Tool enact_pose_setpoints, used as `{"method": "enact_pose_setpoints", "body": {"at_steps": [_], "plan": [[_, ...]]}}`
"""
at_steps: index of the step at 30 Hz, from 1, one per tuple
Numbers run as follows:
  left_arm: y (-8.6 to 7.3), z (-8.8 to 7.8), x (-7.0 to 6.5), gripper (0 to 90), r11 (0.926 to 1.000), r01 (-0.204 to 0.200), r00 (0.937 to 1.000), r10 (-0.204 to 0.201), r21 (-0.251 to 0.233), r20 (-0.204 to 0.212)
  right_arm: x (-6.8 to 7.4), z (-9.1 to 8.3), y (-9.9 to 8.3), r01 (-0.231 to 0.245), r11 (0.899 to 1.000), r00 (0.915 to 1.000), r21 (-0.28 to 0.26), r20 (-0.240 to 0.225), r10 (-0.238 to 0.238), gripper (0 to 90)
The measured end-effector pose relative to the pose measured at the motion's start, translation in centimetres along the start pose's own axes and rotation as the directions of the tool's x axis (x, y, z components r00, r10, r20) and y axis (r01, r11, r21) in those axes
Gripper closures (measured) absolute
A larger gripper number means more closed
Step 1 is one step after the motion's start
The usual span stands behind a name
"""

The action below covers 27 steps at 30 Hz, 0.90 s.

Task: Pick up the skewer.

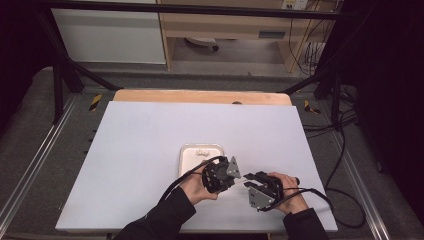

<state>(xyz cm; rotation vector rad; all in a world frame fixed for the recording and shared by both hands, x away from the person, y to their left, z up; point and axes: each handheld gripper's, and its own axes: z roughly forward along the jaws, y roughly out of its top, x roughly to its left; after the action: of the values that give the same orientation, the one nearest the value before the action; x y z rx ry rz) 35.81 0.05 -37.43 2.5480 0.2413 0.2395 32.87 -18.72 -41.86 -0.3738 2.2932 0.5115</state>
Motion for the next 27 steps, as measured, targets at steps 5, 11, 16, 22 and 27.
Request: {"method": "enact_pose_setpoints", "body": {"at_steps": [5, 11, 16, 22, 27], "plan": [[0.05, 0.17, -0.13, 88.9, 1.0, 0.0, 1.0, 0.0, 0.003, 0.004, 0.16, 0.21, -0.03, 0.014, 1.0, 0.9998, 0.018, -0.016, -0.014, 78.6], [0.02, 0.25, -0.11, 88.8, 1.0, -0.001, 1.0, 0.001, 0.008, 0.008, 0.18, 0.21, -0.02, 0.019, 1.0, 0.9997, 0.019, -0.016, -0.019, 86.5], [0.01, 0.3, -0.01, 88.8, 0.9999, 0.004, 0.9998, -0.004, 0.01, 0.02, 0.22, 0.21, 0.03, 0.031, 0.999, 0.9994, 0.015, -0.016, -0.031, 88.3], [-0.05, 0.36, 0.15, 88.1, 0.9999, 0.0, 0.9992, 0.0, 0.015, 0.041, 0.22, 0.13, 0.07, 0.028, 0.999, 0.9994, 0.017, -0.019, -0.028, 88.9], [-0.43, -0.19, 0.82, 68.7, 0.9992, 0.029, 0.9991, -0.029, 0.027, 0.029, 0.02, 0.0, 0.11, 0.052, 0.997, 0.9986, 0.056, 0.003, -0.052, 88.9]]}}
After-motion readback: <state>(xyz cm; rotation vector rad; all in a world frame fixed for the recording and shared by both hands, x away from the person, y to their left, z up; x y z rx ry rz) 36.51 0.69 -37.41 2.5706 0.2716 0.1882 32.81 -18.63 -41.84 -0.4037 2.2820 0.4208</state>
